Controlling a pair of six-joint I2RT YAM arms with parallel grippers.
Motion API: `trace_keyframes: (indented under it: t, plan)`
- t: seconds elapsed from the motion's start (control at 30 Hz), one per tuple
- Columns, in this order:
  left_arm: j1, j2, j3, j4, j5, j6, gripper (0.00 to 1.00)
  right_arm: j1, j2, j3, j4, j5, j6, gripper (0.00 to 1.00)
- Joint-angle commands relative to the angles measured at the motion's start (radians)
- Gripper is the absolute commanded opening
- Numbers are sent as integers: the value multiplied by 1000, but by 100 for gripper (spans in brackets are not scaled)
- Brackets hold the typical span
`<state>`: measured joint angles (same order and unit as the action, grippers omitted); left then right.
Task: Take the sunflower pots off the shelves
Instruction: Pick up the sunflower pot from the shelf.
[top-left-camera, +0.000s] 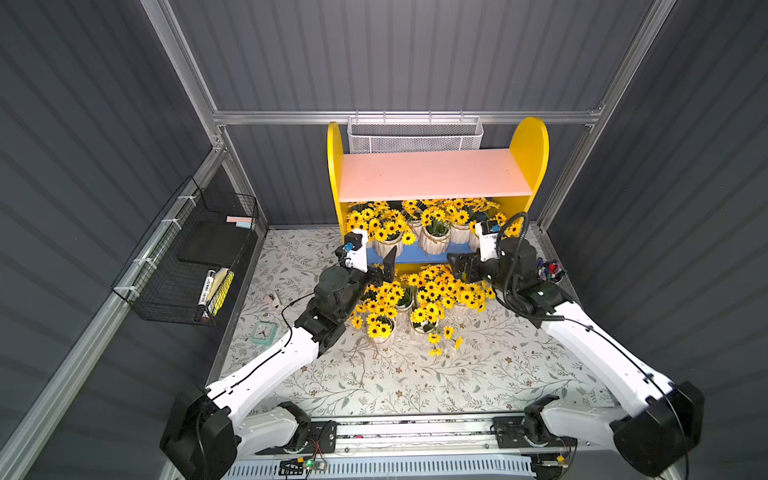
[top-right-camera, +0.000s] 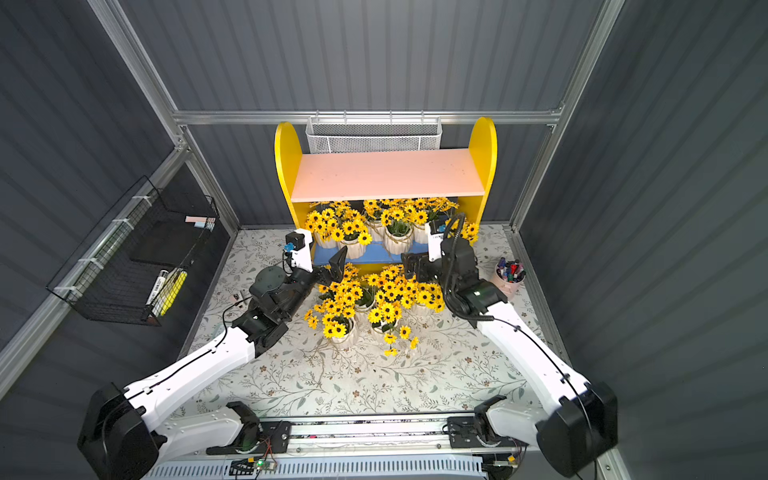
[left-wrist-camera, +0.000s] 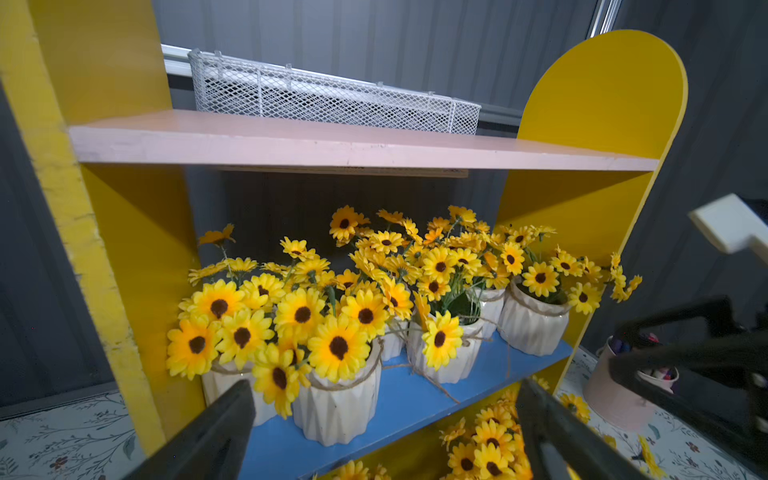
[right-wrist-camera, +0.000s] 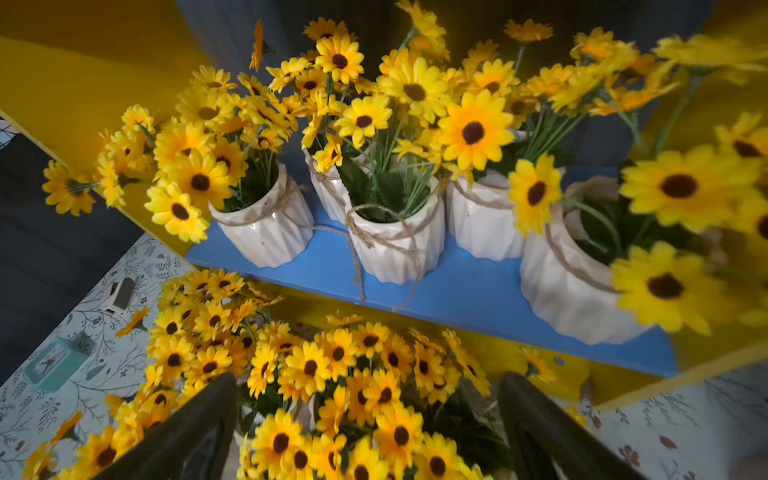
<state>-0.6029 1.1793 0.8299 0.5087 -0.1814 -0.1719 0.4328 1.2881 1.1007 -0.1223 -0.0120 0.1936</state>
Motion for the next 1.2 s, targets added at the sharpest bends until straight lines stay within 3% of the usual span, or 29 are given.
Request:
trace_keyframes:
  t: [0.0, 0.47, 1.17]
  plan:
    - [2, -27, -4, 6, 21, 9, 99, 14, 98, 37, 75, 11, -24, 99]
    - [2, -33, -19, 25, 100, -21, 99, 36, 447, 268, 130, 120, -21, 99]
    - [3, -43, -16, 27, 159, -37, 99, 67, 616, 436, 80, 300, 35, 99]
